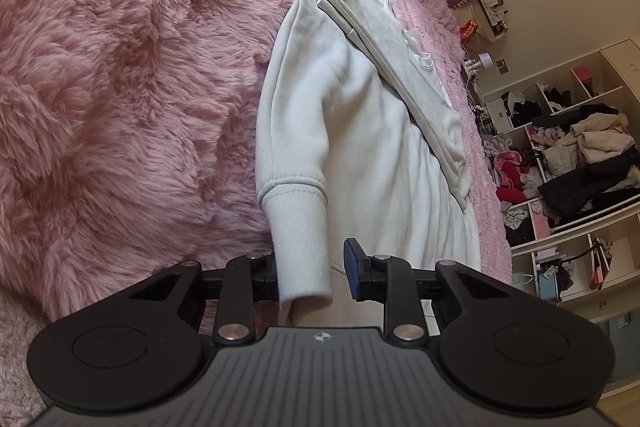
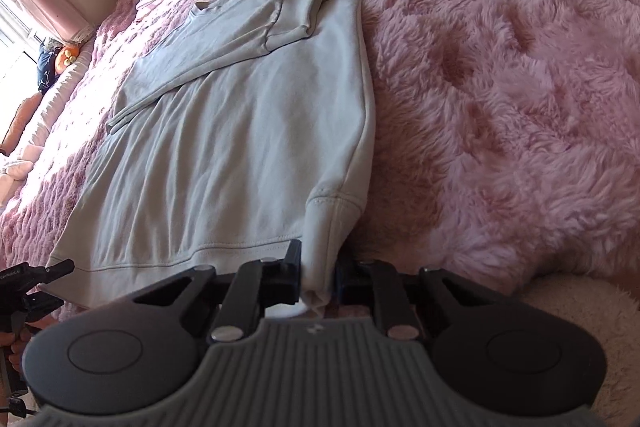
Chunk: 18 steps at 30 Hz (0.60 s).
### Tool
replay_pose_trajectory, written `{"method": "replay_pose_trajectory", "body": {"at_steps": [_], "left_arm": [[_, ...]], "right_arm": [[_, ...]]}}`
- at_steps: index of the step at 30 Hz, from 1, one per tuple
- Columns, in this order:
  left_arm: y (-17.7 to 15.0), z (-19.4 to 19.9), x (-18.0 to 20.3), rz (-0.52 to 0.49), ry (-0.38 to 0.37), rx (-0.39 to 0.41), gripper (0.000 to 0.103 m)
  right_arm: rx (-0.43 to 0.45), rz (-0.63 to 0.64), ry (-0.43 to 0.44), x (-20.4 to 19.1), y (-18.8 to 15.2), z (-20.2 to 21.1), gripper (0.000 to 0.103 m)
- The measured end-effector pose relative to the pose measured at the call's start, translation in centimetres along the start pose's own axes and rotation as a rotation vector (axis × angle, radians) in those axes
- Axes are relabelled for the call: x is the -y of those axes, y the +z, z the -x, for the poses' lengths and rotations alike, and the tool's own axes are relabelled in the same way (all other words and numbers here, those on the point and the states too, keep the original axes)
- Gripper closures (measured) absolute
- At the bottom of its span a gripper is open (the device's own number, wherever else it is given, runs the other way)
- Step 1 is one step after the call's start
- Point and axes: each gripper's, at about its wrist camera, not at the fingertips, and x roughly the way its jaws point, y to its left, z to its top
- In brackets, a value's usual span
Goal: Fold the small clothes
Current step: 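Move both grippers to the sweatshirt hem and close on it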
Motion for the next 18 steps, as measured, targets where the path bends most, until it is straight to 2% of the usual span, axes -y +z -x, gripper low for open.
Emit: {"method": "replay_pose_trajectory", "body": {"at_steps": [2,4,5,6,7,8,9,11,12,15,18], "left_arm": [[0.1,-0.2,-0.3,0.016,0.009,0.001,0.072],[0.2,-0.4,-0.7,0.033,-0.011,-0.006,0.07],[0.2,-0.4,-0.8,0.044,-0.023,-0.005,0.07],[0.2,-0.4,-0.9,0.049,-0.033,-0.004,0.07],[0.3,-0.4,-0.9,0.046,-0.034,-0.002,0.07],[0.3,-0.4,-0.7,0.032,-0.026,0.0,0.074],[0.4,-0.4,-0.5,0.013,-0.012,0.002,0.087],[0.6,-0.4,0.0,-0.013,-0.005,0.007,0.095],[0.7,-0.3,-0.1,-0.006,-0.014,0.01,0.095],[1.2,0.1,-0.5,0.055,-0.111,0.015,0.096],[2.2,0.5,0.2,0.038,-0.213,0.053,0.097]], "right_arm": [[-0.004,-0.005,-0.01,0.3,0.1,0.0,0.087],[0.001,-0.019,-0.01,0.4,0.2,0.0,0.07],[0.004,-0.021,-0.001,0.4,0.2,0.0,0.07],[0.004,-0.019,-0.002,0.3,0.3,0.0,0.079],[0.008,-0.013,-0.005,0.2,0.3,0.0,0.095],[0.008,-0.01,-0.009,0.2,0.4,0.0,0.097],[0.008,-0.013,-0.006,0.2,0.5,0.0,0.097],[0.01,-0.03,0.011,0.3,0.7,0.3,0.099],[0.014,-0.034,0.021,0.2,0.9,0.5,0.099],[0.049,-0.039,0.066,0.0,1.7,1.6,0.1],[0.098,-0.07,0.116,-0.3,3.2,2.7,0.1]]}}
